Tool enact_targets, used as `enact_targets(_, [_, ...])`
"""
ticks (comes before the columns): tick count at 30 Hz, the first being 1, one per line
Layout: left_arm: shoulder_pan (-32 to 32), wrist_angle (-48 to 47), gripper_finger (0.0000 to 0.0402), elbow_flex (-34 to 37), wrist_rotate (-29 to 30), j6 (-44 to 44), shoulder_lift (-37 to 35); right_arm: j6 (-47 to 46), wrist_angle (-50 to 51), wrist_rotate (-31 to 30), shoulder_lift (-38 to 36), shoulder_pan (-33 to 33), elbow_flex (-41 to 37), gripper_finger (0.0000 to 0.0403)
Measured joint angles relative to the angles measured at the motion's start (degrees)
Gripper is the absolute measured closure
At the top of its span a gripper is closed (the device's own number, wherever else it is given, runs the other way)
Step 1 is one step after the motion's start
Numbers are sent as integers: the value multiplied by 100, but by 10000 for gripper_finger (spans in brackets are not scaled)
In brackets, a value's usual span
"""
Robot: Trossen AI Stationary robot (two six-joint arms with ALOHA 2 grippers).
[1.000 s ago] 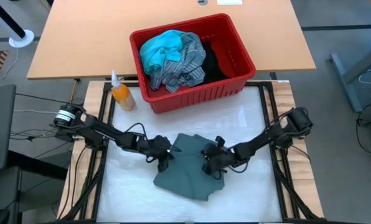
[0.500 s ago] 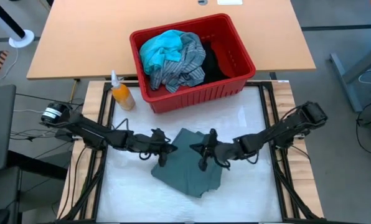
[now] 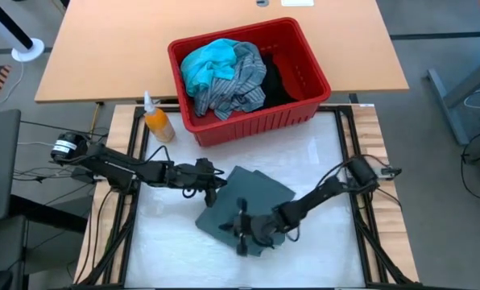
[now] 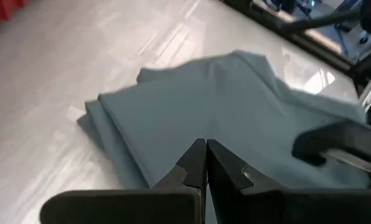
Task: Fold Laundry from Bin
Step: Move the folded dark blue pants to the top right of the table
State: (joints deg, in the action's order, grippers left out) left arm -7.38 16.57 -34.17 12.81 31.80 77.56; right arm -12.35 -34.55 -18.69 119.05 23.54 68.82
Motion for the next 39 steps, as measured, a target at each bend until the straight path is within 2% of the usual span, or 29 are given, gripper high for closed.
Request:
enact_targets(2, [-5, -128, 402, 0, -24, 1, -3, -95, -158, 206, 192, -95, 151, 377])
enact_targets(5, [-4, -349, 401, 0, -163, 35, -140, -164, -101, 85, 493, -172, 199, 377])
enact_targets(9, [-28, -731, 401, 0, -177, -36, -498, -814, 204, 95, 829, -157, 185, 377])
enact_targets(14, [-36, -1514, 401, 0, 28, -103, -1108, -1206, 358, 30, 733, 31, -232, 380])
enact_targets(20, [-253, -2103, 401, 0, 537, 137, -1694, -1541, 527, 29, -220, 201, -1569, 380])
enact_targets(28, [-702, -2353, 401, -2, 1104, 607, -1805, -1498, 1179, 282, -2322, 386, -3727, 380])
enact_targets(31, [-765, -2374, 401, -2, 1277, 897, -1684, -1089, 1697, 600, -2974, 379, -4092, 380])
enact_targets(35, [-772, -2220, 401, -2, 1352, 1316, -1495, -457, 2325, 864, -3488, 217, -4335, 380])
enact_targets(39, [-772, -1880, 401, -2, 1352, 1565, -1364, -83, 2224, 1361, -3805, -35, -4362, 380])
